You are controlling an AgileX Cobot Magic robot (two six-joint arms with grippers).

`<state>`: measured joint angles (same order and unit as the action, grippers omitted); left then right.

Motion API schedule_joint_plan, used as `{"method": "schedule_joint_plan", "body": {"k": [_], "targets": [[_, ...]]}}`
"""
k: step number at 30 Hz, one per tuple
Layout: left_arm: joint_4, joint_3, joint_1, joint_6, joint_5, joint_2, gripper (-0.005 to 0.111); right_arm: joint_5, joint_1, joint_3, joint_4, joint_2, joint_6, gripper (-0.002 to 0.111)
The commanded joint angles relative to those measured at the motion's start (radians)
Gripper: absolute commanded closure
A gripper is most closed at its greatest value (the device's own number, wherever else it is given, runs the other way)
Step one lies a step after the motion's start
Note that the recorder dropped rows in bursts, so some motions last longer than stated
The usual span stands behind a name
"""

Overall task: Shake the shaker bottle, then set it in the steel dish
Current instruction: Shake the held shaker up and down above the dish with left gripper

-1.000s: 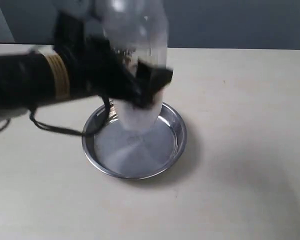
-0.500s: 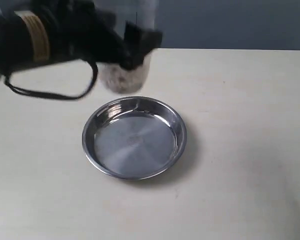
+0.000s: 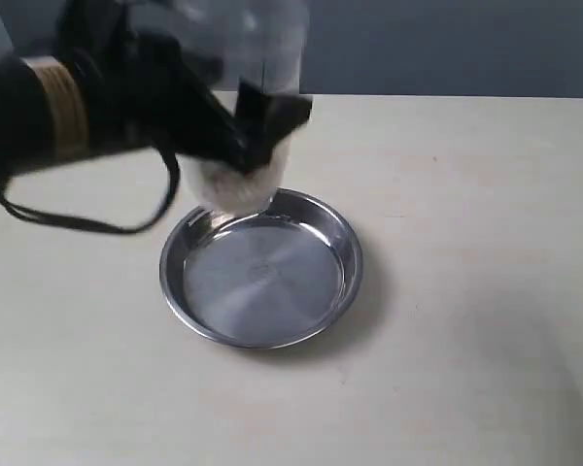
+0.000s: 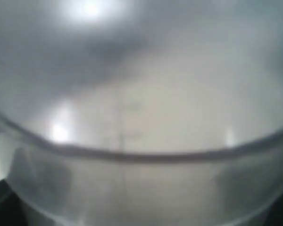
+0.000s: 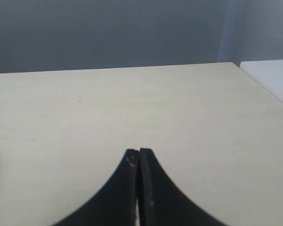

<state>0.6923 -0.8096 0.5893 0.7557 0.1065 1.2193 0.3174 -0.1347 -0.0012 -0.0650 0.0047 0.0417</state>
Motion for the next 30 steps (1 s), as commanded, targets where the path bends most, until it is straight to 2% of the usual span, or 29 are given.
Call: {"method": "schedule_joint_plan", "body": {"k": [1,2,3,4,5,6,8,9,10,11,13,14,19,21,24,26,30], "targets": [[-0.011,0.066,0.011,0.028,0.000,0.075,0.106,-0.013,-0.003,0.001,-0.001,-0.005,0.002,0.109],[-0.005,0.023,0.019,0.052,0.031,0.020,0.106,-0.013,-0.003,0.001,-0.001,-0.005,0.002,0.109],[0.047,-0.041,0.021,0.020,0.119,-0.070,0.106,-0.013,-0.003,0.001,-0.001,-0.005,0.002,0.109],[0.051,-0.067,0.018,-0.034,0.114,-0.101,0.106,-0.013,-0.003,0.001,-0.001,-0.005,0.002,0.109],[0.027,-0.047,0.018,-0.034,0.046,-0.078,0.106,-0.013,-0.003,0.001,-0.001,-0.005,0.002,0.109],[-0.002,0.030,0.018,-0.034,-0.061,0.031,0.106,-0.013,-0.003,0.001,-0.001,-0.005,0.002,0.109],[-0.054,0.045,0.028,0.015,-0.130,0.093,0.106,-0.013,-0.003,0.001,-0.001,-0.005,0.002,0.109],[-0.059,0.020,0.050,0.015,-0.119,0.043,0.106,-0.013,-0.003,0.001,-0.001,-0.005,0.002,0.109],[-0.017,-0.018,0.071,-0.010,-0.020,-0.043,0.106,-0.013,-0.003,0.001,-0.001,-0.005,0.002,0.109],[0.010,-0.014,0.071,-0.019,0.035,-0.053,0.106,-0.013,-0.003,0.001,-0.001,-0.005,0.002,0.109],[-0.011,0.108,0.067,-0.014,-0.017,0.121,0.106,-0.013,-0.003,0.001,-0.001,-0.005,0.002,0.109],[-0.011,0.111,0.067,-0.008,-0.031,0.162,0.106,-0.013,-0.003,0.001,-0.001,-0.005,0.002,0.109],[0.055,-0.045,0.099,-0.031,0.067,-0.012,0.106,-0.013,-0.003,0.001,-0.001,-0.005,0.002,0.109],[0.040,-0.047,0.099,-0.039,0.065,-0.017,0.106,-0.013,-0.003,0.001,-0.001,-0.005,0.002,0.109],[0.045,0.007,0.098,-0.053,-0.035,0.117,0.106,-0.013,-0.003,0.001,-0.001,-0.005,0.002,0.109],[0.039,-0.030,0.105,-0.049,-0.078,0.119,0.106,-0.013,-0.003,0.001,-0.001,-0.005,0.002,0.109],[0.043,-0.093,0.114,-0.051,0.038,0.004,0.106,-0.013,-0.003,0.001,-0.001,-0.005,0.002,0.109]]}}
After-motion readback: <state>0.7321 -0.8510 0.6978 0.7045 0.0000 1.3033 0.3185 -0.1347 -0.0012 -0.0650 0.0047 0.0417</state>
